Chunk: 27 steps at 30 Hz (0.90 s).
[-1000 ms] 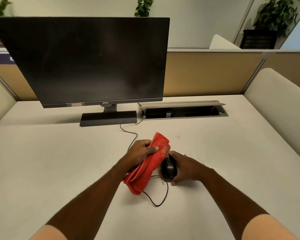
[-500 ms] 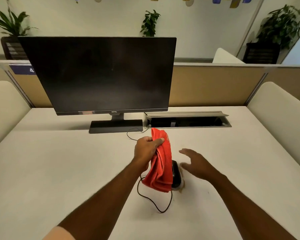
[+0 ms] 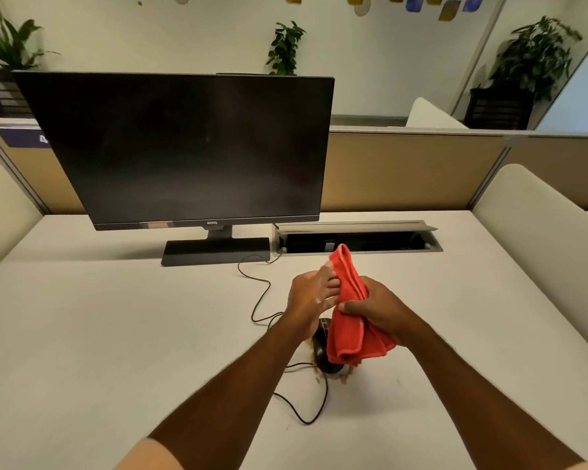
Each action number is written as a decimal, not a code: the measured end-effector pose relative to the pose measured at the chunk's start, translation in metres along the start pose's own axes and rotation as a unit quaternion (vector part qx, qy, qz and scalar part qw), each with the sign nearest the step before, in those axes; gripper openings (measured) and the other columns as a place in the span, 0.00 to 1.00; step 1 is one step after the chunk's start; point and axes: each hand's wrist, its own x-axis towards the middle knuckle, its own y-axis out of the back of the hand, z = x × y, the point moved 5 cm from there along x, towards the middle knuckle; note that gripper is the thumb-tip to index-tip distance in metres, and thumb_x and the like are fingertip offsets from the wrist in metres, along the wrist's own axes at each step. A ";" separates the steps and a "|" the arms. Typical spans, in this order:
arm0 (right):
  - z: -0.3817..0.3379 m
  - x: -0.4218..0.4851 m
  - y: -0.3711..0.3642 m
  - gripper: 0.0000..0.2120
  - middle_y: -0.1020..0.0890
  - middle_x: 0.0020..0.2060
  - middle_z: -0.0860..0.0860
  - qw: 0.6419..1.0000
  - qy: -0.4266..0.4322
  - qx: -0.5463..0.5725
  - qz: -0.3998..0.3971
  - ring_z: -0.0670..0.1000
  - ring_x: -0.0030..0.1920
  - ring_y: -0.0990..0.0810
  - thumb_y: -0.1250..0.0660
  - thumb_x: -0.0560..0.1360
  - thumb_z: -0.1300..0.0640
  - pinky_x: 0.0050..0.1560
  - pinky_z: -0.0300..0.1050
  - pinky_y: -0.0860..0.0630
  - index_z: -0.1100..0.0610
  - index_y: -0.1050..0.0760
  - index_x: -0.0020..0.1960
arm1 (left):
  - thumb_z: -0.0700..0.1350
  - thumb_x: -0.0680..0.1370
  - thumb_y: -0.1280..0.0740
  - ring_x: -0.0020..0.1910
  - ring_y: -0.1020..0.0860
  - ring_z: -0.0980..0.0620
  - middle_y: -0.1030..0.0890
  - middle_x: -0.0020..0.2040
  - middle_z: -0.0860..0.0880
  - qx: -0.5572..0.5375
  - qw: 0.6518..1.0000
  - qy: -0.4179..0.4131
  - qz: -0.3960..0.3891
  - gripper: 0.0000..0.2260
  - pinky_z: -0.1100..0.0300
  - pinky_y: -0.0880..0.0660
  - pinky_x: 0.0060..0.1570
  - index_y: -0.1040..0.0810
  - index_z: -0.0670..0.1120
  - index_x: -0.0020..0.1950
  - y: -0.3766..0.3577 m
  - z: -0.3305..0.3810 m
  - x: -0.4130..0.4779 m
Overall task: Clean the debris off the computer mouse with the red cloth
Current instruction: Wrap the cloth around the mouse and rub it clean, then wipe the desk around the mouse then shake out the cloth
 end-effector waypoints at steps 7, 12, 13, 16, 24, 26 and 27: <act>0.030 0.031 0.029 0.18 0.20 0.48 0.54 0.996 -0.044 -0.004 0.076 0.55 0.47 0.20 0.32 0.72 0.66 0.42 0.44 0.23 0.56 0.28 0.61 | 0.49 0.76 0.29 0.58 0.23 0.51 0.21 0.61 0.49 0.382 0.917 -0.114 0.000 0.20 0.59 0.25 0.56 0.25 0.46 0.66 0.026 -0.027 0.007; 0.033 0.066 0.030 0.18 0.20 0.49 0.55 0.976 -0.045 -0.202 0.063 0.55 0.47 0.21 0.32 0.73 0.66 0.45 0.46 0.22 0.57 0.27 0.61 | 0.62 0.64 0.24 0.70 0.37 0.51 0.36 0.74 0.51 0.581 0.799 -0.093 -0.124 0.47 0.56 0.33 0.63 0.42 0.52 0.76 0.032 -0.078 0.014; 0.033 0.072 0.026 0.19 0.20 0.50 0.55 0.967 -0.033 -0.242 0.067 0.54 0.47 0.21 0.33 0.73 0.66 0.47 0.47 0.22 0.57 0.27 0.63 | 0.63 0.63 0.25 0.73 0.40 0.49 0.38 0.75 0.50 0.616 0.770 -0.099 -0.134 0.49 0.54 0.35 0.67 0.45 0.52 0.77 0.031 -0.085 0.016; 0.038 0.085 0.010 0.24 0.20 0.53 0.54 0.942 -0.007 -0.325 0.081 0.54 0.48 0.21 0.35 0.75 0.62 0.50 0.49 0.21 0.53 0.32 0.70 | 0.66 0.63 0.27 0.75 0.44 0.47 0.43 0.78 0.47 0.660 0.730 -0.107 -0.146 0.51 0.52 0.43 0.72 0.47 0.51 0.78 0.029 -0.097 0.021; 0.061 0.101 -0.031 0.34 0.40 0.76 0.55 0.857 0.047 -0.514 0.016 0.58 0.72 0.38 0.34 0.75 0.52 0.69 0.52 0.36 0.51 0.42 0.77 | 0.70 0.60 0.29 0.63 0.33 0.48 0.32 0.66 0.50 0.680 0.694 -0.180 -0.156 0.45 0.54 0.34 0.61 0.39 0.52 0.72 0.028 -0.096 0.022; 0.058 0.103 -0.033 0.30 0.36 0.73 0.54 0.834 0.077 -0.546 0.015 0.56 0.69 0.36 0.37 0.76 0.50 0.67 0.50 0.35 0.53 0.41 0.77 | 0.68 0.61 0.28 0.61 0.32 0.49 0.31 0.65 0.50 0.678 0.695 -0.185 -0.152 0.45 0.55 0.32 0.59 0.39 0.52 0.71 0.028 -0.096 0.021; 0.056 0.103 -0.034 0.29 0.34 0.72 0.53 0.832 0.086 -0.548 0.015 0.55 0.67 0.34 0.37 0.77 0.51 0.65 0.49 0.34 0.54 0.40 0.76 | 0.67 0.61 0.27 0.61 0.32 0.49 0.31 0.65 0.50 0.676 0.697 -0.186 -0.152 0.45 0.55 0.32 0.59 0.39 0.52 0.71 0.028 -0.096 0.021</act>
